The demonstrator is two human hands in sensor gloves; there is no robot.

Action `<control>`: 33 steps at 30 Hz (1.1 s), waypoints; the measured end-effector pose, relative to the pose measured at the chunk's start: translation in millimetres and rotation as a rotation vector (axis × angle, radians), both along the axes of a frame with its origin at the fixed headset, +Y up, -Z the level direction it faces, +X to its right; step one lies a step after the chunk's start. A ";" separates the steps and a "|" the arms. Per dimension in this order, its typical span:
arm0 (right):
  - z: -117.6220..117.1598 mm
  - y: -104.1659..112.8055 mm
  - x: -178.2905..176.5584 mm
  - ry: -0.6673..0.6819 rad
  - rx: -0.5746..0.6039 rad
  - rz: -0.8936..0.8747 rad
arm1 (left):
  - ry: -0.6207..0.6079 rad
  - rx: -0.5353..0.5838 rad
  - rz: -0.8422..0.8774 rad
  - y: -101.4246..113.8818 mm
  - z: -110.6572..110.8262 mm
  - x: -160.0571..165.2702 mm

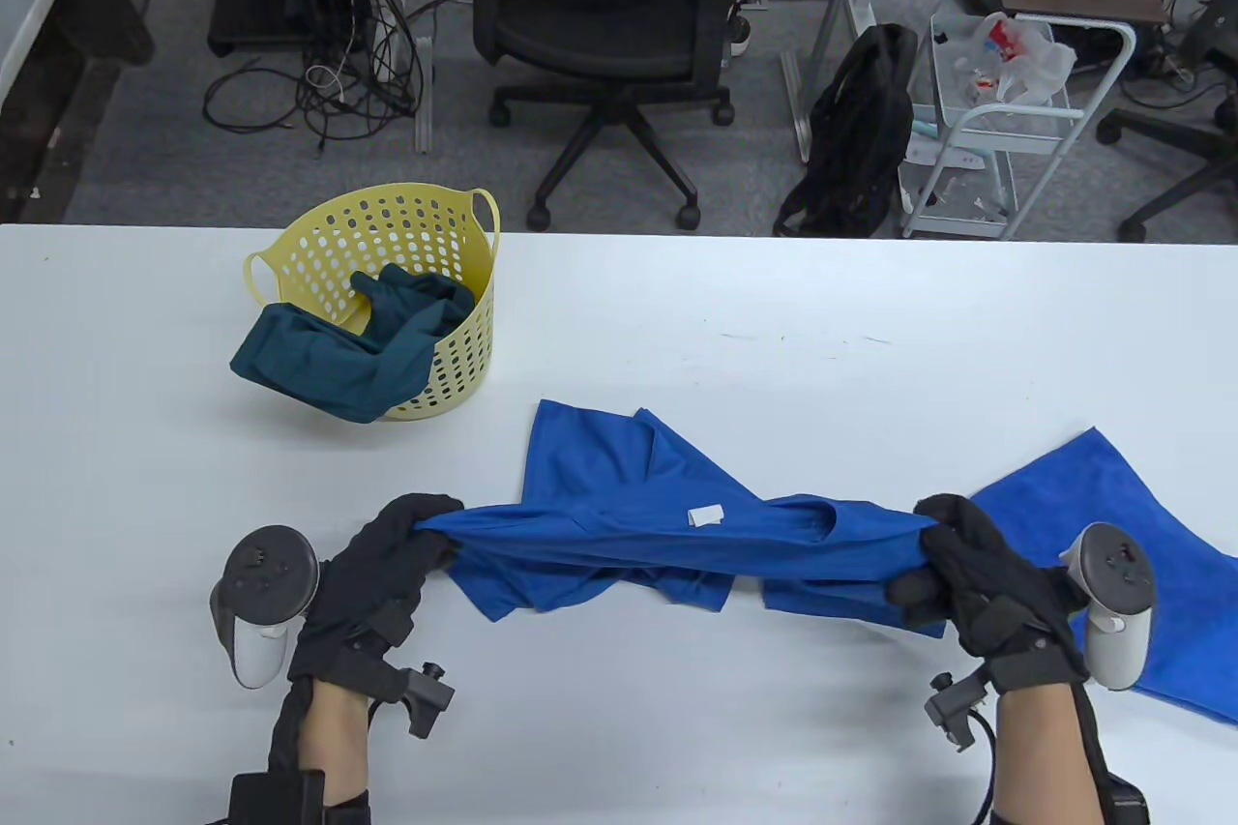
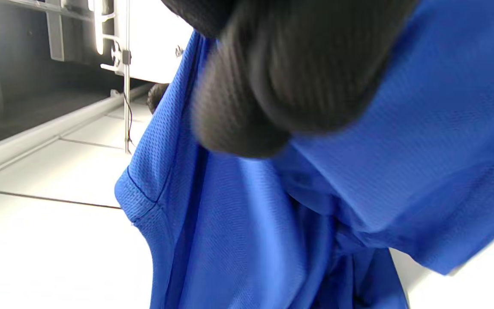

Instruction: Fold and stack clothes and towels from laundry basket

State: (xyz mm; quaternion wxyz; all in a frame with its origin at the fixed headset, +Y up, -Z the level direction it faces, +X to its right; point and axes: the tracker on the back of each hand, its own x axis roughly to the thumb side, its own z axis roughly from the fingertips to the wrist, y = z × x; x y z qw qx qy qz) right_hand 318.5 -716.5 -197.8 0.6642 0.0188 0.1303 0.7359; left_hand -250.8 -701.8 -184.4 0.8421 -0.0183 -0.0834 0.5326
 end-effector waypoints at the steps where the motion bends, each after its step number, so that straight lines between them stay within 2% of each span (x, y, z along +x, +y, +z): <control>1: 0.1 2.0 1.0 0.049 0.006 -0.067 | -0.012 0.026 -0.011 4.1 2.0 -1.6; 3: 0.7 10.0 2.3 0.173 -0.003 -0.312 | -0.056 0.046 0.029 15.9 4.6 -6.5; 4: -0.3 15.2 3.9 0.231 -0.016 -0.379 | -0.088 0.004 0.075 22.2 3.7 -9.4; 5: -2.2 17.8 6.3 0.252 -0.030 -0.354 | -0.117 -0.062 0.076 25.2 0.4 -11.2; 6: -7.0 18.6 9.1 0.232 -0.062 -0.243 | -0.133 -0.202 0.004 26.7 -7.3 -11.4; 7: -17.3 15.6 10.1 0.163 -0.142 -0.038 | -0.146 -0.377 -0.200 24.6 -22.7 -7.3; 9: -43.3 9.6 4.1 0.070 -0.310 0.281 | -0.084 -0.628 -0.490 21.5 -54.5 12.2; 10: -61.1 10.6 -1.9 0.028 -0.397 0.430 | -0.075 -0.687 -0.565 24.1 -73.3 27.8; 11: -73.6 20.0 -5.9 -0.027 -0.384 0.510 | -0.062 -0.688 -0.613 33.3 -88.6 40.7; 12: -85.0 45.8 -9.5 -0.163 -0.240 0.593 | 0.079 -0.548 -0.677 58.7 -103.6 59.0; 13: -88.3 62.2 -11.3 -0.254 -0.124 0.613 | 0.182 -0.407 -0.698 75.5 -108.2 68.9; 14: -86.6 106.7 -17.1 -0.536 0.294 0.540 | 0.465 0.104 -0.673 120.9 -112.0 88.7; 15: -85.0 129.1 -19.4 -0.653 0.506 0.460 | 0.547 0.363 -0.638 144.1 -112.2 94.0; 16: -80.6 160.4 -19.3 -0.634 0.653 0.361 | 0.537 0.582 -0.622 178.7 -113.2 97.6; 18: -58.2 195.9 -14.5 -0.606 0.854 0.218 | 0.501 0.785 -0.522 218.1 -105.8 92.6; 20: -36.2 208.3 -4.4 -0.586 1.004 0.221 | 0.481 0.985 -0.400 237.8 -89.3 82.3; 21: -30.5 207.3 -1.3 -0.576 1.034 0.215 | 0.473 1.049 -0.391 239.9 -82.0 79.7; 23: -21.9 194.0 5.9 -0.542 1.034 0.209 | 0.456 1.126 -0.451 230.7 -68.3 73.7; 24: -18.9 181.3 8.6 -0.518 1.024 0.231 | 0.421 1.124 -0.476 218.0 -61.6 73.2; 26: -14.9 154.0 13.9 -0.487 0.972 0.330 | 0.353 1.038 -0.553 185.9 -52.9 74.2; 28: -14.3 120.9 18.0 -0.412 0.875 0.435 | 0.308 0.902 -0.692 145.0 -47.1 73.5; 29: -14.2 103.0 19.0 -0.374 0.807 0.475 | 0.240 0.825 -0.767 120.7 -44.9 74.4; 30: -14.6 77.3 19.3 -0.310 0.680 0.549 | 0.143 0.698 -0.867 89.6 -42.9 76.5; 31: -14.3 65.1 18.6 -0.273 0.594 0.601 | 0.101 0.618 -0.904 75.2 -41.4 77.9; 32: -12.5 45.3 15.9 -0.209 0.470 0.688 | 0.032 0.460 -0.966 44.8 -37.0 80.5; 33: -11.1 30.5 12.5 -0.159 0.380 0.765 | -0.041 0.349 -0.987 24.0 -35.0 82.7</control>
